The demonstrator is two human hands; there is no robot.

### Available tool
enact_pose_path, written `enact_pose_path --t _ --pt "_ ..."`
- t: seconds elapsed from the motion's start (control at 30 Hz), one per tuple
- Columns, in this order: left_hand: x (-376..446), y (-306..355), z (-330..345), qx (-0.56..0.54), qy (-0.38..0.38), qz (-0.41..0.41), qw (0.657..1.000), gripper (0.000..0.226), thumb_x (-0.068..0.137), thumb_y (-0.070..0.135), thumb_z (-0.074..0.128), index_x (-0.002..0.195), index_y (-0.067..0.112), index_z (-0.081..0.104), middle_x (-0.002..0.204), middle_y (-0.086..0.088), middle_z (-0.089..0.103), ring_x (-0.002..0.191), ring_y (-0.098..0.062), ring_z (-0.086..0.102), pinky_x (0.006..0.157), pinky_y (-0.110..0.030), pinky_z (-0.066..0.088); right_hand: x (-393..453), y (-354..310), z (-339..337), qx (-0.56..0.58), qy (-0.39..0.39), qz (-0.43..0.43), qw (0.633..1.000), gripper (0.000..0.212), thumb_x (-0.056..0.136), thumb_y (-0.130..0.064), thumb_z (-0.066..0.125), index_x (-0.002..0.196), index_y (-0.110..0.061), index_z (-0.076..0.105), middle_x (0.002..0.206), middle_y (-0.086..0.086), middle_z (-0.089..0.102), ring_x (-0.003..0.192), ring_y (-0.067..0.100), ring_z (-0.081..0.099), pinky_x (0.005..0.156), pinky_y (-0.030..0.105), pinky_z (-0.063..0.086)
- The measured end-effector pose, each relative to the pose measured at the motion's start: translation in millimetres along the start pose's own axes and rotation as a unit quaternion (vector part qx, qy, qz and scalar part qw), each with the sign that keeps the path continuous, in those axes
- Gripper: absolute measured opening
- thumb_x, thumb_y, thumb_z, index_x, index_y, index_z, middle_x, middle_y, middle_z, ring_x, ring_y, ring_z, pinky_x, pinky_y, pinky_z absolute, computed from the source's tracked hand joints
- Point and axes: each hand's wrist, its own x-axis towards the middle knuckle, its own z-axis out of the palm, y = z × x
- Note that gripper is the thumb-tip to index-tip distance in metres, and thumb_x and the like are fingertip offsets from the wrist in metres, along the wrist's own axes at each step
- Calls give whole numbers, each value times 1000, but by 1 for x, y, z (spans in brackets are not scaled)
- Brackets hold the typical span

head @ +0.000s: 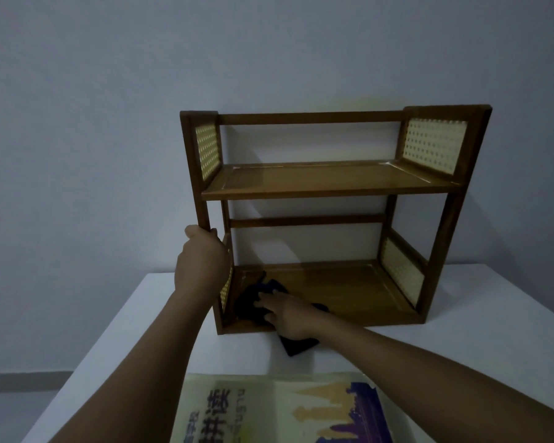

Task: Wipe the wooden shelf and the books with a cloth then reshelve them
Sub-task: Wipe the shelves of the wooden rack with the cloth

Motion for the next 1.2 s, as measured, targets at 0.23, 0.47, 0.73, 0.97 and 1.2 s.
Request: enact_pose_path --t 0.23,0.47,0.73,0.97,1.2 --pt "1 -2 0 5 -1 15 1000 28 103 25 36 118 2 40 108 -20 64 88 -35 64 63 -35 45 -52 69 3 3 55 40 998 49 104 -15 35 152 -23 27 162 -5 10 150 19 7 119 33 16" --pt "-2 1 -1 13 6 6 1000 30 103 26 34 120 2 40 109 -19 63 80 -29 58 63 -35 43 -120 143 -11 47 100 164 980 47 106 -12 29 151 -18 22 162 0 10 149 17 11 115 20 7" --pt "-1 -4 -6 -3 -35 29 999 39 103 35 30 124 4 40 106 -16 62 74 -21 58 65 -35 48 -117 130 -15 117 220 183 951 35 104 -14 35 137 -13 46 131 14 56 105 21 54 83 26 43" --pt "-32 -39 -87 115 -126 78 982 45 102 33 38 120 -4 55 120 -23 61 106 -34 59 79 -34 42 -145 88 -55 711 289 253 589 43 102 -22 44 144 -18 40 138 20 50 112 38 55 88 49 49" --pt "-138 -114 -188 171 -192 -36 966 56 102 44 29 87 0 60 100 -21 68 81 -28 62 79 -33 51 -240 -15 -77 725 281 124 617 38 101 -20 47 138 -24 48 113 11 61 100 30 59 82 45 50"
